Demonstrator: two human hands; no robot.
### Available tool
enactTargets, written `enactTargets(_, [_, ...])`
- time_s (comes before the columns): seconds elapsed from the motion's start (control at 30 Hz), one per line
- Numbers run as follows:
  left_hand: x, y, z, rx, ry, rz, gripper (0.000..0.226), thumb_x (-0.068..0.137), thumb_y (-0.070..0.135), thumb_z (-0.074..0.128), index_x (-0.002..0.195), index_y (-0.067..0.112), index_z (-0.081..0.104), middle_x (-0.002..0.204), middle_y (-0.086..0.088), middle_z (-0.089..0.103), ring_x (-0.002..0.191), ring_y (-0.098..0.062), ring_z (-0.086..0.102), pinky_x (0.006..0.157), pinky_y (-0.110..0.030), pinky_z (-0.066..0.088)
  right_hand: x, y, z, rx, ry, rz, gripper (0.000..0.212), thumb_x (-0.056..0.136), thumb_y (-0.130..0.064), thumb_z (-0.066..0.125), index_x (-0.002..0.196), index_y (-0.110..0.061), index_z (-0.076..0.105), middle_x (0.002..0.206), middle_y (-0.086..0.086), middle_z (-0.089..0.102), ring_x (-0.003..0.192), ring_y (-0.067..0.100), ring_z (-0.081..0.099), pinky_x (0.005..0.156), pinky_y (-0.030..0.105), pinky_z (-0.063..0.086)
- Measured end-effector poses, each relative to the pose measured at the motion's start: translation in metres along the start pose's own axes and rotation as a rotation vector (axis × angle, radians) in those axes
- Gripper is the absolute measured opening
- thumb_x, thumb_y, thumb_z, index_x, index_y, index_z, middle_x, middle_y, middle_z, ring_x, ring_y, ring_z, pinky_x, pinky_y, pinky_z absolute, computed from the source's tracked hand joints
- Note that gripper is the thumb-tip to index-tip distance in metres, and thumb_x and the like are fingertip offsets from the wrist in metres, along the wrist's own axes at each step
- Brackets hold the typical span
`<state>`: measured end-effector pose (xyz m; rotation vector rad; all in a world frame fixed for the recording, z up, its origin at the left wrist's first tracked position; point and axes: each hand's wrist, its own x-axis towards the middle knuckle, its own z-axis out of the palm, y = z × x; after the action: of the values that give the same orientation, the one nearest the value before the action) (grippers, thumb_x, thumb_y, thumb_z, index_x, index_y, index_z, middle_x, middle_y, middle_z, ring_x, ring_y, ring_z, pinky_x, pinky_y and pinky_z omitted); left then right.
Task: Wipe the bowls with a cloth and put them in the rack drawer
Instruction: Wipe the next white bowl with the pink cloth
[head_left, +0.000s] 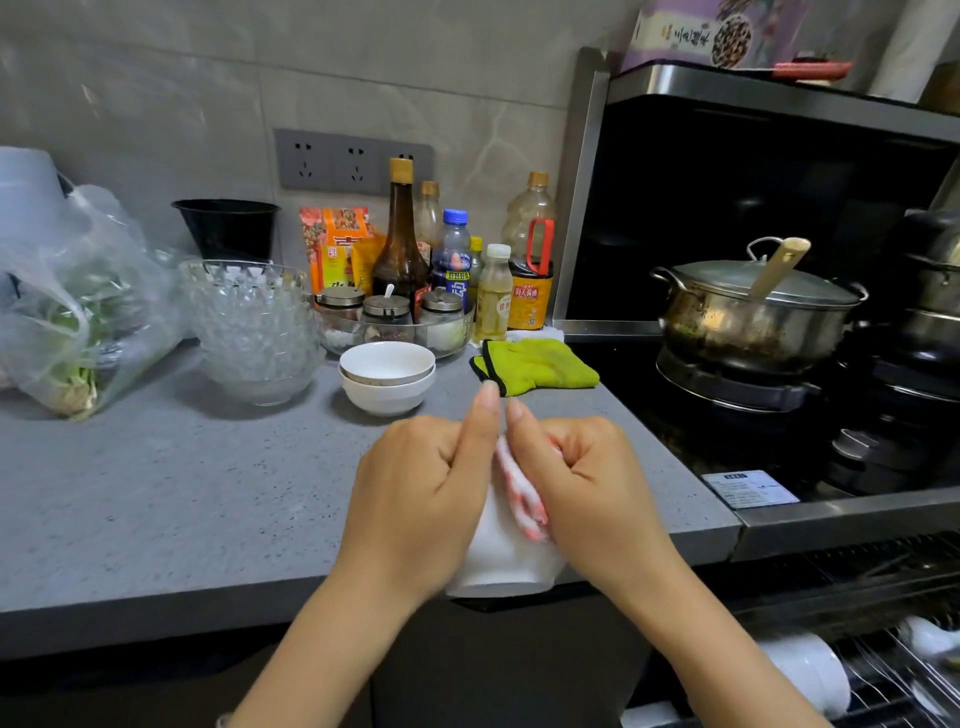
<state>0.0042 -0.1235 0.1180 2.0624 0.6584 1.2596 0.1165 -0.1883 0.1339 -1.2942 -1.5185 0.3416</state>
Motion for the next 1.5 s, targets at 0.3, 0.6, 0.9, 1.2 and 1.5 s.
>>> enactTargets(0.3, [-0.001,0.005,0.010,-0.376,0.439,-0.250,0.076,0.096,0.048,0.040,0.059,-0.018,0.045,0.046,-0.005,0.044,0.042,-0.013,0.042,0.044,-0.027,0.031,-0.021,0.013,0.022,-0.105,0.221,-0.132,0.046,0.098,-0.044,0.027,0.139,-0.031,0.046,0.143,-0.018,0.046,0.137,0.000,0.034,0.113,0.028,0.027])
enactTargets(0.6, [-0.008,0.012,0.015,-0.399,0.458,-0.187,0.068,0.091,0.049,0.037,0.047,-0.003,0.036,0.042,-0.005,0.037,0.041,-0.015,0.035,0.041,-0.025,0.025,-0.014,0.009,0.023,-0.189,0.247,-0.266,0.042,0.101,-0.029,0.027,0.136,-0.026,0.051,0.143,-0.014,0.048,0.139,0.004,0.033,0.114,0.036,0.028])
enactTargets(0.9, [-0.011,0.005,0.003,-0.584,0.333,-0.218,0.089,0.065,0.063,0.063,0.069,-0.024,0.047,0.061,-0.042,0.042,0.059,-0.027,0.046,0.056,-0.038,0.032,-0.011,0.003,0.012,0.368,0.116,0.098,0.055,0.092,-0.045,0.036,0.082,0.005,0.056,0.048,-0.007,0.053,0.042,0.001,0.051,0.043,0.008,0.036])
enactTargets(1.2, [-0.011,-0.003,-0.005,-0.282,0.202,-0.188,0.068,0.086,0.058,0.057,0.047,0.009,0.033,0.049,-0.007,0.033,0.047,-0.015,0.031,0.045,-0.029,0.022,-0.008,0.001,0.004,0.371,0.048,0.106,0.066,0.094,-0.038,0.047,0.039,-0.004,0.034,0.029,0.007,0.034,0.022,0.009,0.028,0.032,0.011,0.025])
enactTargets(1.5, [-0.008,-0.003,0.004,-0.036,0.020,-0.050,0.092,0.087,0.074,0.022,0.050,-0.003,0.057,0.047,-0.016,0.058,0.054,-0.035,0.060,0.065,-0.052,0.049,-0.009,0.000,0.009,0.169,0.037,0.024,0.066,0.097,-0.041,0.037,0.034,-0.023,0.038,0.030,-0.002,0.043,0.030,0.008,0.039,0.045,0.019,0.035])
